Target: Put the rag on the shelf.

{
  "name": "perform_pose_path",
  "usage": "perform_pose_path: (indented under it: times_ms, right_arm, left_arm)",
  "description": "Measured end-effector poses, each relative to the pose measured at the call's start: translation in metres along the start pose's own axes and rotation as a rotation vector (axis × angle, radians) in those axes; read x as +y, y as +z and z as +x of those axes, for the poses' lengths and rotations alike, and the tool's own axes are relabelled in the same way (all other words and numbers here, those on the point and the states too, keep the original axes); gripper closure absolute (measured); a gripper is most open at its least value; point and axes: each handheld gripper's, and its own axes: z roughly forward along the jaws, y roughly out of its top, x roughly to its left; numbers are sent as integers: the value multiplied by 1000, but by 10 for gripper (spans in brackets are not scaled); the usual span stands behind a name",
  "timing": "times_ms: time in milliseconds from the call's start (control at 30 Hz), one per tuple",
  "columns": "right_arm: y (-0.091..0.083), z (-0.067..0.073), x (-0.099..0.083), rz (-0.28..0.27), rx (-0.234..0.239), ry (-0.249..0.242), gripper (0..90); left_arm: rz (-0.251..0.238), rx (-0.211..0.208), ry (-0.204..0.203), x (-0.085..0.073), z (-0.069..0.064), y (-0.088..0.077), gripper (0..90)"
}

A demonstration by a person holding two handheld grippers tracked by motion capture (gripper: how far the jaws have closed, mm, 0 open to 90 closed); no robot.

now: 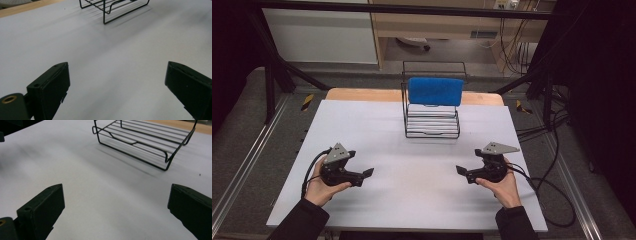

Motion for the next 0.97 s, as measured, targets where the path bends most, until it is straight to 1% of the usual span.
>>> perform_pose_path:
  times_ms: [100,233,267,400,500,567,667,833,967]
  right_arm:
    - [-2,-2,-10,8,4,17,11]
    - [-5,-6,-22,16,8,28,8]
    - [-6,-7,-25,23,6,37,8]
    - [-9,-12,-38,34,-1,42,8]
    - [-13,-16,-46,33,-7,60,8]
    - [-15,-17,-50,33,-6,59,8]
    - [-19,-18,-55,32,2,68,8]
    - [-21,-20,-59,33,-6,76,8]
    - [-20,-20,-59,39,-2,69,8]
  left_arm:
    - [18,-4,10,-11,1,-1,62]
    - [31,-2,2,-23,4,-3,63]
    - [34,-2,0,-25,5,-3,62]
    - [29,-4,-7,-31,8,-5,62]
    - [26,-4,-13,-35,10,-6,63]
    - [27,-9,-15,-37,11,-6,62]
    - [22,-7,-24,-38,12,-7,62]
    - [17,-4,-36,-42,14,-10,62]
    - [22,-1,-42,-44,15,-10,63]
